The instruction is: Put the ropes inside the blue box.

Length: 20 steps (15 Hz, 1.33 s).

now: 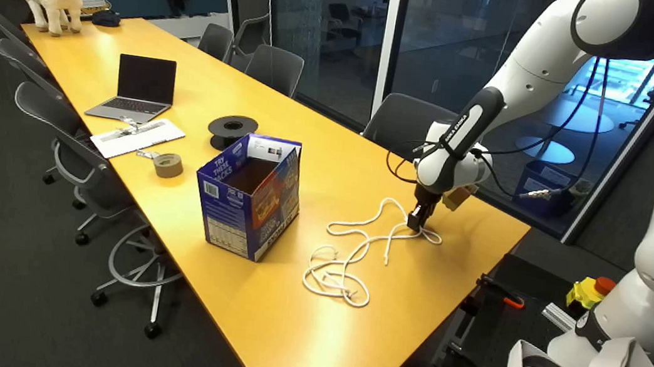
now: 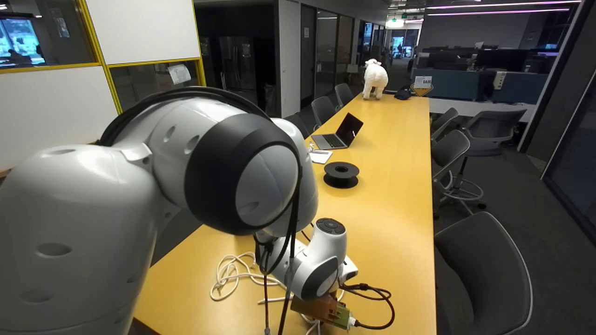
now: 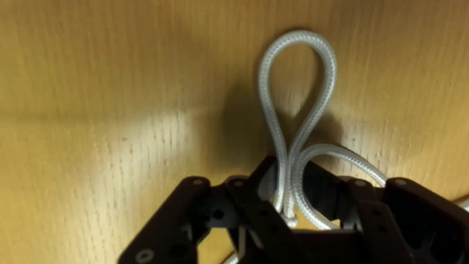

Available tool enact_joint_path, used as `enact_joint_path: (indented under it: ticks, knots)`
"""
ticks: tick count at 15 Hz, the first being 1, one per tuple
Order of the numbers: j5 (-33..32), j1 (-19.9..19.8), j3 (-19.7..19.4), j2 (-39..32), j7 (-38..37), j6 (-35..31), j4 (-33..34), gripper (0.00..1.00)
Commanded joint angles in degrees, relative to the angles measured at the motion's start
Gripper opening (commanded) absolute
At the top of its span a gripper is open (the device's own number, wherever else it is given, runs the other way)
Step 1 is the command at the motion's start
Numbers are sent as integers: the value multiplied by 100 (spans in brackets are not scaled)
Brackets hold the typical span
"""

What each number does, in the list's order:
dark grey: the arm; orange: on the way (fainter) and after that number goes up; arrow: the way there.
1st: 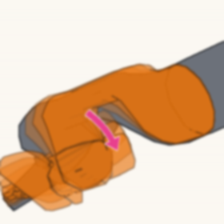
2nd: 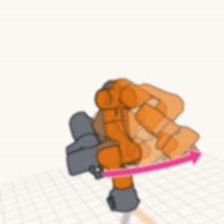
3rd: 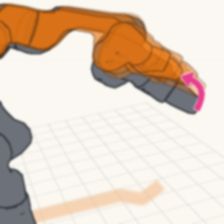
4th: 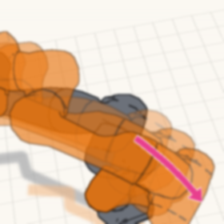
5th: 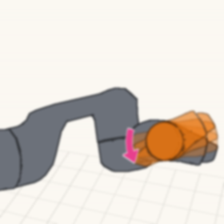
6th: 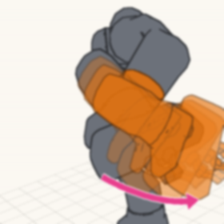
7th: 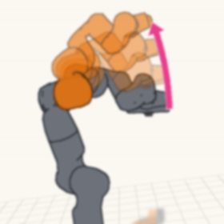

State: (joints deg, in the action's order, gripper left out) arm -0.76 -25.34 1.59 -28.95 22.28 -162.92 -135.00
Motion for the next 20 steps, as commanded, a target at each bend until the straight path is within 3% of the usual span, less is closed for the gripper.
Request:
enact_joint_path:
  ticks: [1, 6, 10, 13, 15, 18, 20]
  knots:
    - [91, 1, 7, -90, 127, 23, 88, 0]
    - [137, -30, 96, 51, 173, 135, 93, 4]
    - [729, -547, 824, 506, 678, 134, -47, 3]
    - [1721, -1033, 1610, 916, 1285, 339, -70, 3]
    - [2324, -1116, 1883, 1159, 1722, 601, 2, 3]
    - [3010, -696, 1788, 1370, 2031, 832, 170, 3]
    - [3136, -191, 1615, 1402, 1953, 879, 348, 3]
